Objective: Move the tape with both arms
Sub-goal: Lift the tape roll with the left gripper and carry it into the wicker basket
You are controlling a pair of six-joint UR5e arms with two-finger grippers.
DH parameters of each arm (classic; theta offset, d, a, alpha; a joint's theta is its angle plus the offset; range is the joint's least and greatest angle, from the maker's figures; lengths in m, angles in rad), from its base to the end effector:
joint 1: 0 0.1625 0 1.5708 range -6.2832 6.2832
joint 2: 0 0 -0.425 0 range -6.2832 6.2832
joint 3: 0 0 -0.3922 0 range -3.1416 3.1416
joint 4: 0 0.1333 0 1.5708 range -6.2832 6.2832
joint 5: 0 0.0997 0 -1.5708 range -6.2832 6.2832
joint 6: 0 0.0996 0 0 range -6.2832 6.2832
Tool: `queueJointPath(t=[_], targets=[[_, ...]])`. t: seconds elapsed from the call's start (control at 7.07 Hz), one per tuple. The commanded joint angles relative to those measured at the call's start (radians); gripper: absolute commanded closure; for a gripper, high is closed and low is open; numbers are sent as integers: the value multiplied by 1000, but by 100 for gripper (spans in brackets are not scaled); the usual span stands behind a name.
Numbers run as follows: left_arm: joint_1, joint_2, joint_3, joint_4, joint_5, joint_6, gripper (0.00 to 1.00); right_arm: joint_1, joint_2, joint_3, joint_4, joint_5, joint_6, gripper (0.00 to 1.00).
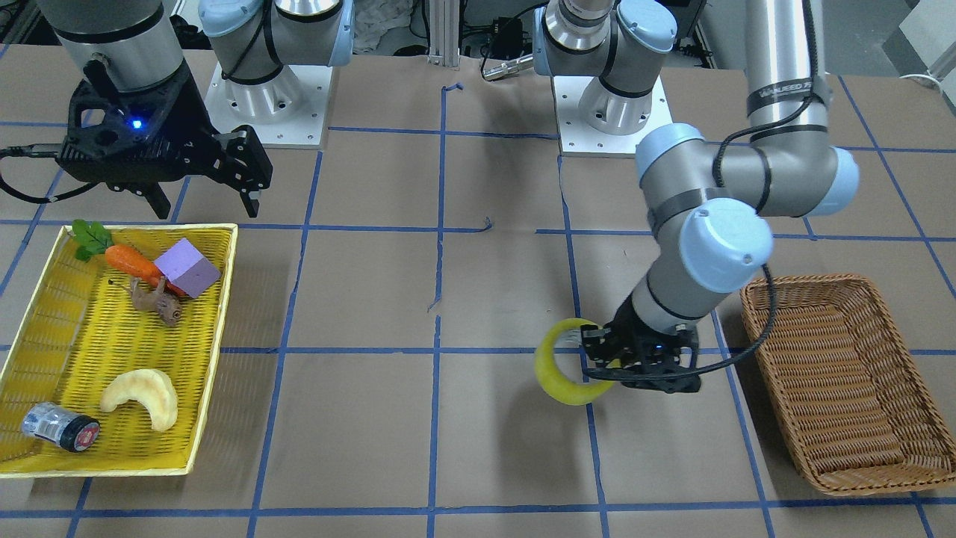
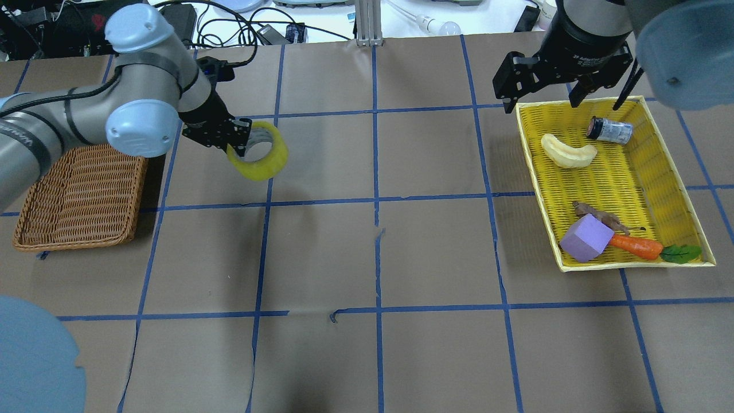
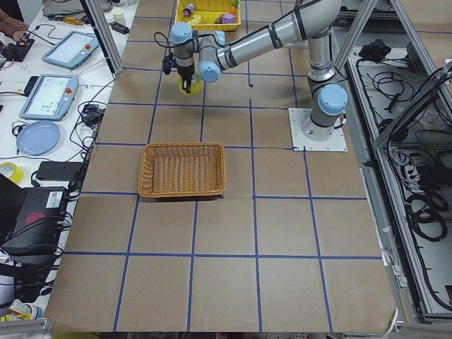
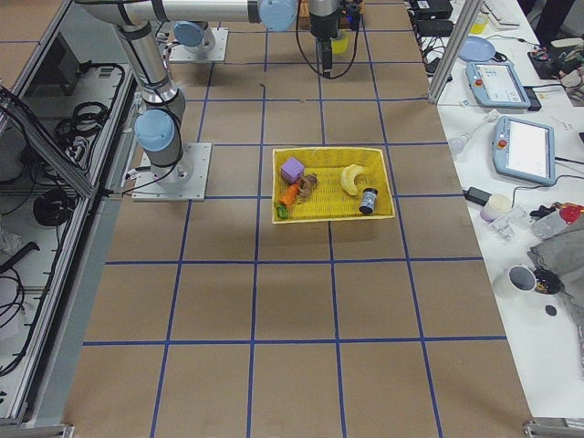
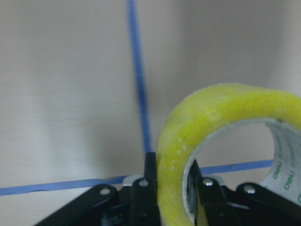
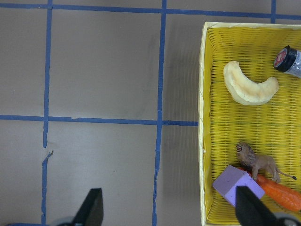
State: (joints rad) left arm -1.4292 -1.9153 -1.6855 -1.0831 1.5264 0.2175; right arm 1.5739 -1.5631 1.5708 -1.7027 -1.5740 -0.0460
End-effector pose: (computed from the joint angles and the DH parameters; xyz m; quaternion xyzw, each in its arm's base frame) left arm -0.0520 -0.6111 0.2921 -0.0382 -0.9989 0.0180 0.0193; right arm 0.1346 -0.5063 0.4980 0.0244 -0.9978 0.0620 0.0029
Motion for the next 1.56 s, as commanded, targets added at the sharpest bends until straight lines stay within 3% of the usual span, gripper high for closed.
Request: queueJointPath(t=[0.0,0.57,1.13,1.27,1.42], targets=[[152,41,-8,-29,87,196,100,0,0,0,0,0,0,0],[479,18,-8,-14,84,615,100,0,0,3,2,-1,0,0],[540,-80,-13,102,75,651,100,0,0,3,2,2,0,0],[540,-108,-20,170,75,649,89,0,0,3,2,3,0,0],[540,-120,-23,220,74,649,52,0,0,3,2,0,0,0]])
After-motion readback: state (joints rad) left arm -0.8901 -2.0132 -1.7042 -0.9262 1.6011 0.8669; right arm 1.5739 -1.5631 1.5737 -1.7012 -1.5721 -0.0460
